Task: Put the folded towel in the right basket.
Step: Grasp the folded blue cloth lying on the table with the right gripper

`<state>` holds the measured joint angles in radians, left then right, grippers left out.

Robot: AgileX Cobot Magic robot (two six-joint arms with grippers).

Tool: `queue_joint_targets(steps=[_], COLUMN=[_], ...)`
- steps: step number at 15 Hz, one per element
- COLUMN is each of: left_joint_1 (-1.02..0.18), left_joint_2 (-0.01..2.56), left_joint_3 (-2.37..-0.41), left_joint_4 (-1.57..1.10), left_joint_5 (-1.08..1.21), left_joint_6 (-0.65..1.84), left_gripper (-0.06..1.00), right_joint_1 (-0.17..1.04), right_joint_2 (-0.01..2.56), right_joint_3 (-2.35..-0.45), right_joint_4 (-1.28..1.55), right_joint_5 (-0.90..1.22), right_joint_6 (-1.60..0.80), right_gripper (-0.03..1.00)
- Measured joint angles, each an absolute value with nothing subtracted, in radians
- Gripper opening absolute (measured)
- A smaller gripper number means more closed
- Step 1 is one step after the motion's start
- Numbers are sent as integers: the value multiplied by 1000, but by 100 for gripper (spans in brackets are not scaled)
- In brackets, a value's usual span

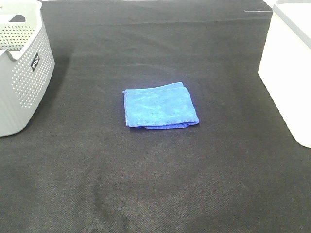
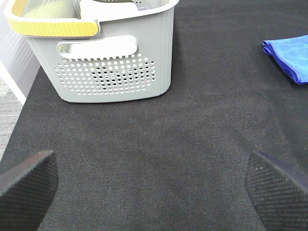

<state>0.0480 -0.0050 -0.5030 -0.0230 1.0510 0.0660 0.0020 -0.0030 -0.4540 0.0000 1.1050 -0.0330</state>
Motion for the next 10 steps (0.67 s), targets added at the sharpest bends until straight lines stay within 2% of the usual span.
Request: queue_joint_targets(steps=[10], left_joint_1=[48], left_joint_2=[-5], left_joint_3=[-503], left_joint_4=[-19], left_joint_5=[1051], left_joint_6=[52], left_gripper=[99], right_joint_1=[2], right_joint_2=[-3], right_joint_3=[-454], right_joint_4=[0], right_joint_5=[1105], right_joint_6=[-33], right_gripper=[96])
